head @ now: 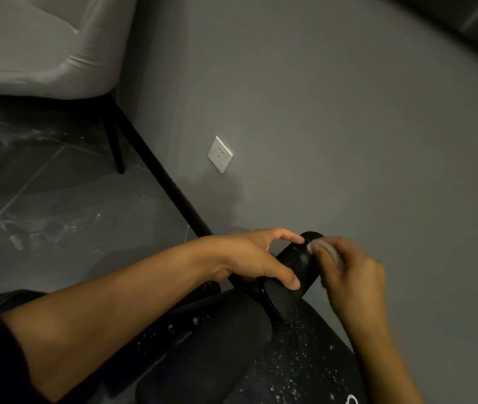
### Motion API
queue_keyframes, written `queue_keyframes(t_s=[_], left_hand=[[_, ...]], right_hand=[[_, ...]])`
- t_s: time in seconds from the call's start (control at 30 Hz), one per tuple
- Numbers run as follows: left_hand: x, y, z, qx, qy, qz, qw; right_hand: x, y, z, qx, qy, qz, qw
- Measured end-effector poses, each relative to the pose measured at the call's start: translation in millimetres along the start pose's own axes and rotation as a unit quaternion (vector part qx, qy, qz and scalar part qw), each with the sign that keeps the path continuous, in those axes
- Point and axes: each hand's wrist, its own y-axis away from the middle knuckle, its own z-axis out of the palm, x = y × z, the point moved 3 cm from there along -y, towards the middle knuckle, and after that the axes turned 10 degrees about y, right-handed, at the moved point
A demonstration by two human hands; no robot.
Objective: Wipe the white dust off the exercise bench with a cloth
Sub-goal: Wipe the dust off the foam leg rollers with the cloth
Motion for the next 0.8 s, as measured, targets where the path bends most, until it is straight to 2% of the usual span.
queue_keyframes(t_s=[0.1, 0.33, 0.43, 0.53, 0.8], left_hand=[[-1.7, 0.0, 0.2, 0.005, -0.004, 0.001, 1.000], [-3.0, 0.7, -1.0, -0.003, -0.002, 0.007, 1.000], [-2.5, 1.7, -0.2, -0.007, -0.001, 0.003, 1.000], [-3.0, 2.4, 0.4, -0.001, -0.010, 0.004, 1.000], [-5.4, 0.9, 0.1, -0.004, -0.016, 0.011, 1.000]], right_hand=[[3.0, -17.3, -0.6, 0.007, 0.021, 0.010, 1.000], [-18.8, 34.9, -4.2, -0.013, -0.046, -0.051, 0.998], [-5.4, 7.6, -4.3, -0.008, 0.023, -0.064, 0.998], [7.4, -23.9, -0.9, 0.001, 0.074, -0.033, 0.997], [-14.7, 37.8, -3.7, 0.018, -0.018, -0.047, 0.999]])
